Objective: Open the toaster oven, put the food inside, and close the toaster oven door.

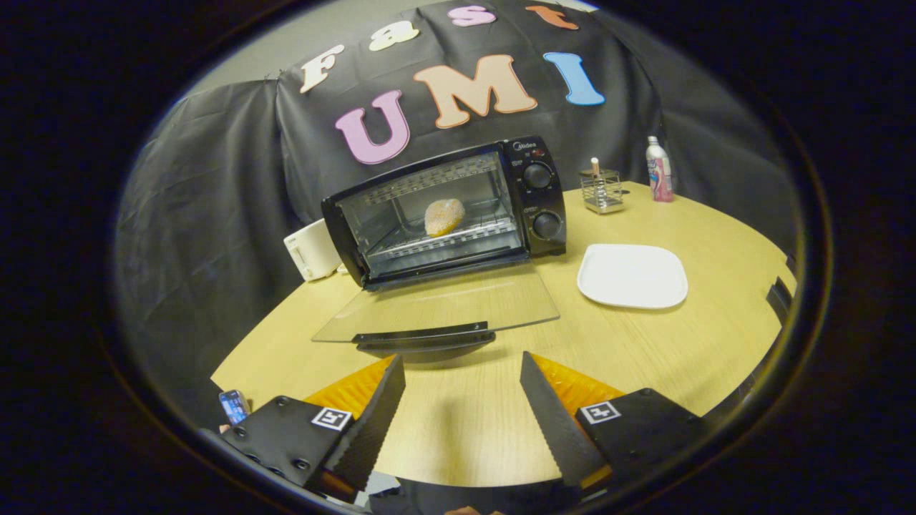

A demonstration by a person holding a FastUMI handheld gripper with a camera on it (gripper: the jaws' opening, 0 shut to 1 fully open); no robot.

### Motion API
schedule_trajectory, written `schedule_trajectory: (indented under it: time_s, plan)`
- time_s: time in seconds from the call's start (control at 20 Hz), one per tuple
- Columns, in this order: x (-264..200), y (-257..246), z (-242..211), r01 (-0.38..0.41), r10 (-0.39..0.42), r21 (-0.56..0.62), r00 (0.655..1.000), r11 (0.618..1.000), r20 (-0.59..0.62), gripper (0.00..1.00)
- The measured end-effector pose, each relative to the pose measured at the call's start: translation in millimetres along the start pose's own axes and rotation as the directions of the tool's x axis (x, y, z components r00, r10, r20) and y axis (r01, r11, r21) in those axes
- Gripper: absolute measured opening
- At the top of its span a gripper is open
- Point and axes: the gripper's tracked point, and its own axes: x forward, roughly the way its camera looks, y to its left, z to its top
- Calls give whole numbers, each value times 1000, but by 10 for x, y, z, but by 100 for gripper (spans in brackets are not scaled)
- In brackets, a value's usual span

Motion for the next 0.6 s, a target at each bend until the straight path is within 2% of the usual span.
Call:
schedule_trajectory:
  time_s: [0.6]
  plan:
    - [94,197,-96,-53,53,9,998,999,-38,100]
